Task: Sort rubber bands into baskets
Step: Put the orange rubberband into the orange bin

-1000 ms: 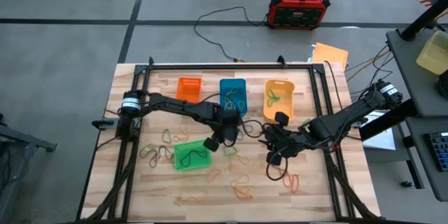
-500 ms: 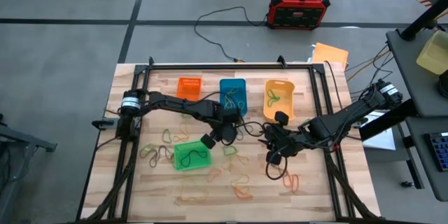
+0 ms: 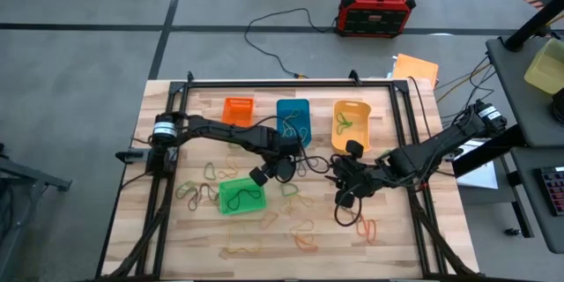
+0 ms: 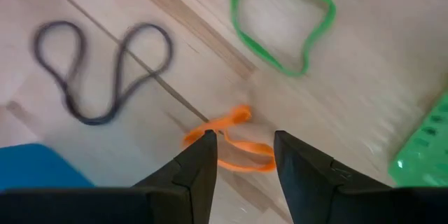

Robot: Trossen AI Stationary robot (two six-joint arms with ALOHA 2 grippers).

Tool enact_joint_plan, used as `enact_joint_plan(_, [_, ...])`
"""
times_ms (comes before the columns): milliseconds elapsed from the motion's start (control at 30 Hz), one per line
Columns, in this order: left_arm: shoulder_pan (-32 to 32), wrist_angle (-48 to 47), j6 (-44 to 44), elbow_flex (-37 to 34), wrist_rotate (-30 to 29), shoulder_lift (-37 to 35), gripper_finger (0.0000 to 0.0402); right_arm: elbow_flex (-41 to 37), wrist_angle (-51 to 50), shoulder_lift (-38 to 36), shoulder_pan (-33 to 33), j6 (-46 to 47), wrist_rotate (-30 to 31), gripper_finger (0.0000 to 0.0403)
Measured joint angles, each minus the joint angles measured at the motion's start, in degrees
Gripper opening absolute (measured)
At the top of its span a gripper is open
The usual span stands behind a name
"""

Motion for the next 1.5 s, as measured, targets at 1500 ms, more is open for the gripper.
enact_joint_plan(1500, [1.2,0.3,14.5,-0.3,1.8,0.0,0.0127,0.0,0.4,0.0,-0.3,1.5,0.0,0.0144])
